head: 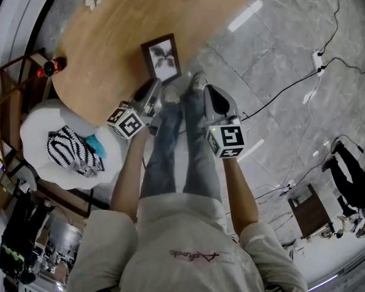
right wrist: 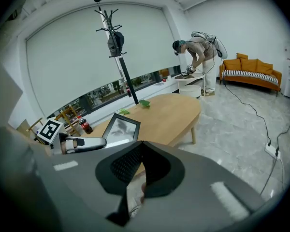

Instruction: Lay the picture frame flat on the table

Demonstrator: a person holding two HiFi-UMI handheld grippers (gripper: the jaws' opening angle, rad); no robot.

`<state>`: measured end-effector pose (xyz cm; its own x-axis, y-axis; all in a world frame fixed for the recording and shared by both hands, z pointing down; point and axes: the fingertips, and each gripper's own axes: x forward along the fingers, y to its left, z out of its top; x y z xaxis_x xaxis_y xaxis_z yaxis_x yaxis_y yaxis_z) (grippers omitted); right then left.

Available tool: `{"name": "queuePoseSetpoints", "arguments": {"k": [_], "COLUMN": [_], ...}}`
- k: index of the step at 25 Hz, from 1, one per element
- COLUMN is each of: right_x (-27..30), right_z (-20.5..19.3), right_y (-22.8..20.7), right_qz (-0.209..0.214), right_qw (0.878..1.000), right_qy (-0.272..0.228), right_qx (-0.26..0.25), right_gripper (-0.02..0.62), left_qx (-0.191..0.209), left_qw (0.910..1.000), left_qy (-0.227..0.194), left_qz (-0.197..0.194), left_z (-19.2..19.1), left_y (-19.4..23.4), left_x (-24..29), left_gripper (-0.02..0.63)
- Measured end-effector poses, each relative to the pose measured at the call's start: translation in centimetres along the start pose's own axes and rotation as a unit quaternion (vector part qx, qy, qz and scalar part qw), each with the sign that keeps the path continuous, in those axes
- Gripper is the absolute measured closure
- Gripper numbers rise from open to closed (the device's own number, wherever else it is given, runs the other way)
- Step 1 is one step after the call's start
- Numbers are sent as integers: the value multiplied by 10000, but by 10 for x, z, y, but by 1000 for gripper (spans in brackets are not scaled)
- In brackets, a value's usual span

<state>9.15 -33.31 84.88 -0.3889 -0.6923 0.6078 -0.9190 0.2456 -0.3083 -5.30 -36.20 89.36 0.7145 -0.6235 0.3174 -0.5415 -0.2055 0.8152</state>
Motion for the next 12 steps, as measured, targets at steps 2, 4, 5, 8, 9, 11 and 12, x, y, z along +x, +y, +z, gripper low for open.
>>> {"name": "queuePoseSetpoints", "arguments": {"k": [2, 4, 5, 8, 9, 11, 12], "right_x": [6, 11, 13, 16, 17, 17, 17], "right_z": [-5, -9, -10, -12, -12, -13, -13], "right_y": [-2, -5, -6, -10, -13, -18, -20], "right_qz": [16, 33, 42, 55, 46, 15, 2], "right_qw": [10000, 10000, 10000, 10000, 10000, 10000, 9999], "right_qy": [23, 47, 52, 54, 51, 40, 37], "right_qx": [18, 20, 20, 26, 34, 73, 95], "right_gripper": [589, 589, 589, 589, 589, 589, 589], "left_qx": [3, -23, -38, -118, -153, -228, -256], "left_qw": [10000, 10000, 10000, 9999, 9998, 9997, 9996], "left_qy": [5, -11, -21, -19, -5, 6, 0], "left_qz": [-21, -41, -54, -97, -97, -94, -95], "left_z": [1, 2, 4, 7, 7, 7, 9], "left_y": [7, 14, 16, 24, 27, 31, 33], "left_x": [11, 22, 28, 44, 49, 59, 64], "left_gripper": [535, 535, 535, 535, 535, 535, 535]}}
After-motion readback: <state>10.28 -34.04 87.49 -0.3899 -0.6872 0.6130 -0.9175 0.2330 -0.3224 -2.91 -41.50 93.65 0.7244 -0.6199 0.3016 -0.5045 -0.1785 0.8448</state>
